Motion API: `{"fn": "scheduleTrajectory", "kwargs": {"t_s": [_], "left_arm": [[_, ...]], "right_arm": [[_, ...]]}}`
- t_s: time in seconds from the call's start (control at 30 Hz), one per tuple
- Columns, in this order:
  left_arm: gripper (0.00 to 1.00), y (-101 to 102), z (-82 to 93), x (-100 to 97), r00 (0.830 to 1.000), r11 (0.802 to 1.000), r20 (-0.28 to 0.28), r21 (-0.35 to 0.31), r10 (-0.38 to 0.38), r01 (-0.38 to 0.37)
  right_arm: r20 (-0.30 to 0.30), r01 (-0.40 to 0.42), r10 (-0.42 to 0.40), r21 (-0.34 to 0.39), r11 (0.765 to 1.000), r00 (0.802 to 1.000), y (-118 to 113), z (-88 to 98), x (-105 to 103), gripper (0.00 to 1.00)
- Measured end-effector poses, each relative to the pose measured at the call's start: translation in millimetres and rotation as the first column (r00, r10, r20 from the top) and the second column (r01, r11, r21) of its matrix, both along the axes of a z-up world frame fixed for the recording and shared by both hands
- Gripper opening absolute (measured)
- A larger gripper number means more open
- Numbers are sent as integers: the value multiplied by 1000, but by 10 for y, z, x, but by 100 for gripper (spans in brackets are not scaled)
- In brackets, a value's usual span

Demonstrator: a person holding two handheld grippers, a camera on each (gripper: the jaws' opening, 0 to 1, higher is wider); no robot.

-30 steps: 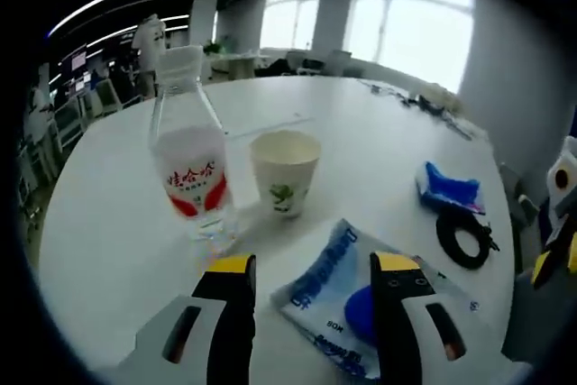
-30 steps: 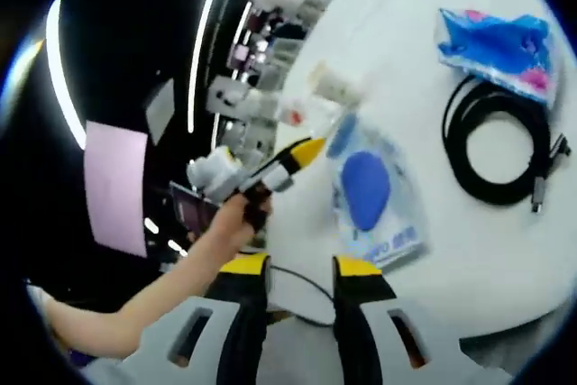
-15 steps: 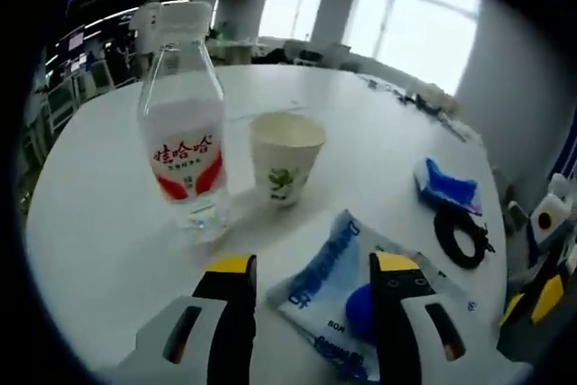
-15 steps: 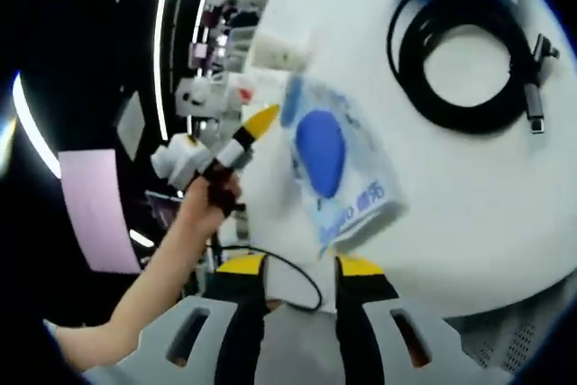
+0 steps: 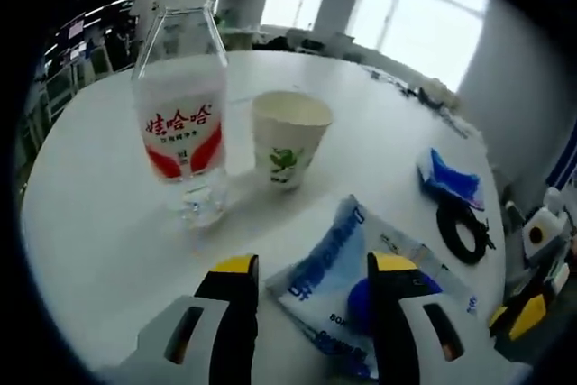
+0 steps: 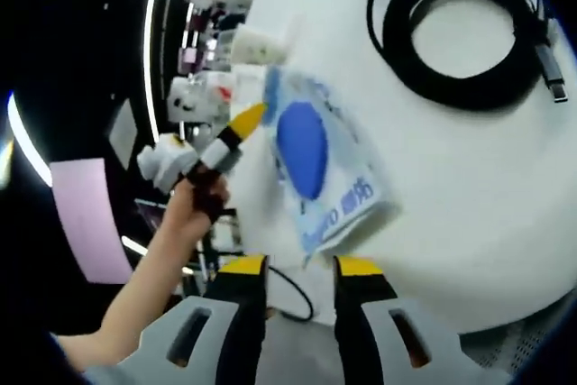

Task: Arrange the tabletop items into an orderly group along one side of the table until the central work area is clear of visible clutter.

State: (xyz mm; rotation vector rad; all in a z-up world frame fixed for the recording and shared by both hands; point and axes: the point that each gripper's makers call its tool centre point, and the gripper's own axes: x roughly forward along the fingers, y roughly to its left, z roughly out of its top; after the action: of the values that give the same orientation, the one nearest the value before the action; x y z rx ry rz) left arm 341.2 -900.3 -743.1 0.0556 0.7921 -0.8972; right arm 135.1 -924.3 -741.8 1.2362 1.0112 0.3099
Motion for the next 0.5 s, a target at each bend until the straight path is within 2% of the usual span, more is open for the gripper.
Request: {"fn": "scheduleTrajectory", "kwargs": {"t_s": [0.17, 0.33, 0.5], "left_arm": [[46, 19, -37, 1, 1000, 1000, -18, -2, 14, -14], [43, 16, -86, -26, 999, 1000, -35, 12, -5, 5], [39, 50, -96, -15, 999, 1000, -47, 21, 16, -15]], "right_arm": [[1, 6, -6, -38, 999, 1000, -42, -83, 54, 25], [-12, 42, -43, -43, 998, 999, -85, -138, 106, 25], [-9, 67, -67, -56, 996, 998, -121, -180, 152, 19]]}}
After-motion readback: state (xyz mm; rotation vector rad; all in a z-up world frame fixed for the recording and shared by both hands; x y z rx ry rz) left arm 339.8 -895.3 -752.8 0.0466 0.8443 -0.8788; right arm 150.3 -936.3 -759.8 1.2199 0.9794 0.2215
